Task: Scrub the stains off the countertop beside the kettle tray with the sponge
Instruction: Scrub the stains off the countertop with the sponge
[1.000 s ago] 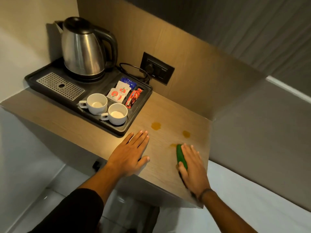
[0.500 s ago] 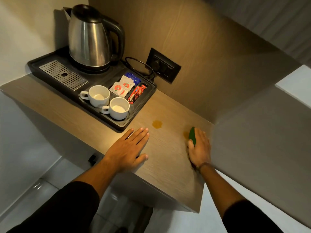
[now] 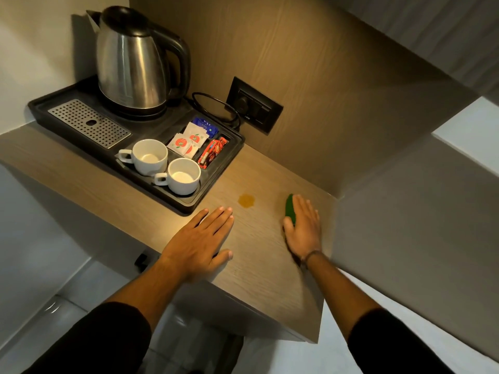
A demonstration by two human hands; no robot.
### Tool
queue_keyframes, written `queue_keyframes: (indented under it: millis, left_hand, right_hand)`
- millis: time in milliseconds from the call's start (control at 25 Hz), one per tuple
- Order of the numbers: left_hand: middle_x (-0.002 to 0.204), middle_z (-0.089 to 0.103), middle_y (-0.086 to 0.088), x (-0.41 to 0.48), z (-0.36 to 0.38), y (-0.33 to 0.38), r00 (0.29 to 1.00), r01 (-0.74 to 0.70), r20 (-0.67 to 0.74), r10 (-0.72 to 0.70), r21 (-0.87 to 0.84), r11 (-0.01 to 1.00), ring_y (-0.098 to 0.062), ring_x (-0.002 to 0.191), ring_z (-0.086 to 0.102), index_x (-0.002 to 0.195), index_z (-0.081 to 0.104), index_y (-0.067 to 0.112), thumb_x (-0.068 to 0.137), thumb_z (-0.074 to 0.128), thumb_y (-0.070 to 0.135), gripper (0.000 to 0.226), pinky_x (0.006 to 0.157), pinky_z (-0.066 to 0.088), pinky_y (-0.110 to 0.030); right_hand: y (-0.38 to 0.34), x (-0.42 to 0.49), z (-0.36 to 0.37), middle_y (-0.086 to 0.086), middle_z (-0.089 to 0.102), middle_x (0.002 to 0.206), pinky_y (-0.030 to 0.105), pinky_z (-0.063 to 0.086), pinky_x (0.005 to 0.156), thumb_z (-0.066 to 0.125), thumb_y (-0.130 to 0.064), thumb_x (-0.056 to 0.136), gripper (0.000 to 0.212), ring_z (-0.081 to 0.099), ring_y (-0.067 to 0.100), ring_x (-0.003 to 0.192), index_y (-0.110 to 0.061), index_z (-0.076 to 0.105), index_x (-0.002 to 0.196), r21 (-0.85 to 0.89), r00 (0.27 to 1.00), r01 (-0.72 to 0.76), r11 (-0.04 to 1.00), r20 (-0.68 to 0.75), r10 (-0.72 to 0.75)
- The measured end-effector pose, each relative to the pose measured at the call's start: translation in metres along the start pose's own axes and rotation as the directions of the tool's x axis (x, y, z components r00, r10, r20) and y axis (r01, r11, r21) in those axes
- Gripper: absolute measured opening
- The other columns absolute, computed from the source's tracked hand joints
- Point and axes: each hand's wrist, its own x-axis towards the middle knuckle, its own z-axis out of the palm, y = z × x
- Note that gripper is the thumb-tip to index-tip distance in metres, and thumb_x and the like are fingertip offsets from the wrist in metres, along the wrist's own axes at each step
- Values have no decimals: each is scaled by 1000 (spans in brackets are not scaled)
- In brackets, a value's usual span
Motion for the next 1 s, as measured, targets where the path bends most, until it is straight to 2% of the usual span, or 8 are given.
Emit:
queue_keyframes:
  millis: [80,160,320,520,640,720,880,1000]
  left_hand:
    - [178,3,-4,0,-1,1,1000,1,-4,-1,-4,1000,-20,162,-4,166,6,17,103,21,66,81,133,1,-46]
    - [178,4,-4,0,-3,2,1000,1,-2,-1,-16,1000,-20,163,-4,166,7,17,103,22,65,81,133,4,-48]
    - [178,1,-3,1,-4,2,1000,7,7,-7,-18,1000,-19,162,-6,166,5,18,103,21,66,82,133,2,-48]
    - [178,-1,-3,-1,-5,4,1000,14,24,-14,-9,1000,-18,162,-9,166,3,17,103,21,65,81,133,3,-48]
    - [178,-2,-2,0,-7,4,1000,17,25,-16,-21,1000,-18,162,-9,166,2,18,104,21,65,80,133,1,-48]
    - [178,-1,-2,0,-7,4,1000,7,19,-6,-25,1000,-19,162,-7,166,4,18,104,23,65,80,133,1,-47]
    - [178,3,-5,-1,-5,3,1000,13,11,-13,-9,1000,-20,163,-5,166,5,17,104,23,65,81,133,7,-49]
    - [178,4,-5,-1,-3,3,1000,11,9,-11,1,1000,-20,163,-4,166,6,16,104,23,64,80,133,8,-50]
  right_hand:
    - [11,-39,7,-4,24,170,45,9,128,47,-33,99,70,12,16,159,-27,22,164,36,979,196,980,55,-198]
    - [41,-59,-2,-4,27,169,49,14,128,45,-35,97,70,15,16,158,-28,24,163,42,974,220,975,46,-221]
    - [1,32,-8,8,28,170,48,12,128,50,-25,103,65,19,28,157,-16,26,163,-44,993,-111,993,-49,109]
    - [-20,-19,20,-6,21,171,43,5,128,47,-34,98,71,8,12,159,-32,19,163,62,958,278,959,62,-281]
    - [6,-11,5,1,29,169,47,9,128,47,-33,97,69,16,20,158,-25,26,163,40,985,173,984,13,-173]
    - [-27,33,5,7,31,169,49,9,128,52,-24,99,67,19,27,157,-17,29,161,22,997,74,997,4,-74]
    - [-59,4,32,-1,23,172,47,5,128,46,-32,99,70,10,18,159,-32,19,164,79,927,350,933,111,-357]
    - [-8,-27,15,-5,22,171,46,6,128,44,-35,98,70,9,14,159,-34,19,164,89,931,345,934,90,-353]
